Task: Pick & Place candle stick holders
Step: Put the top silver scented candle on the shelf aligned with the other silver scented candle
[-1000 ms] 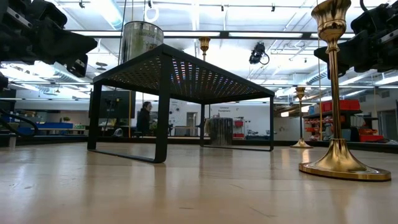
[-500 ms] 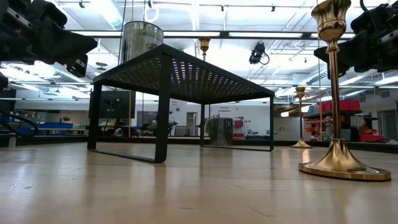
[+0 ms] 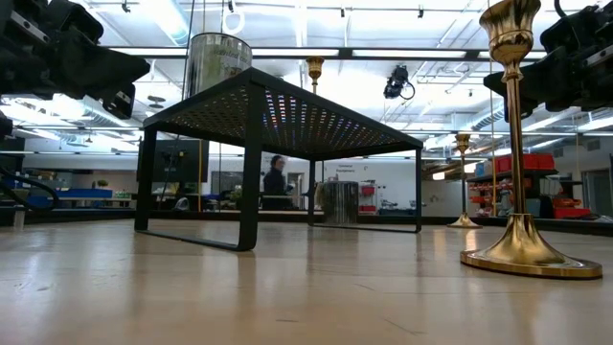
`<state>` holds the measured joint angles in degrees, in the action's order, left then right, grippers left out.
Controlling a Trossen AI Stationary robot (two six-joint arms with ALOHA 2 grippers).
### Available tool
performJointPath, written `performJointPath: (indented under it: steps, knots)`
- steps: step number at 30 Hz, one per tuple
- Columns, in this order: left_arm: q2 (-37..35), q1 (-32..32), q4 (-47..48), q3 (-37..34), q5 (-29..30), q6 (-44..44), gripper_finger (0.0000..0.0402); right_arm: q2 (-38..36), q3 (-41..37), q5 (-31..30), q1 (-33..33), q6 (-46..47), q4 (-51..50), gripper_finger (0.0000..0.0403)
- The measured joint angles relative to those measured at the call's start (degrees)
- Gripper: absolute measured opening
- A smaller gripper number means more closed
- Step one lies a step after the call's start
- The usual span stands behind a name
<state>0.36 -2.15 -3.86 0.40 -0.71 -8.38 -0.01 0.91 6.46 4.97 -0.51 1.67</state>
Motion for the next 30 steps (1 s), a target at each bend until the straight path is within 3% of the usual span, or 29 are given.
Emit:
performJointPath:
  steps: [14, 30]
  knots:
    - [0.0, 0.0, 0.0, 0.0, 0.0, 0.0, 0.0039, 0.0, 0.1, -1.7, 0.0, 3.1, 4.9, 0.0022]
    - [0.0, 0.0, 0.0, 0.0, 0.0, 0.0, 0.0039, 5.3, 11.1, -5.1, 0.1, 6.3, 3.1, 0.0003]
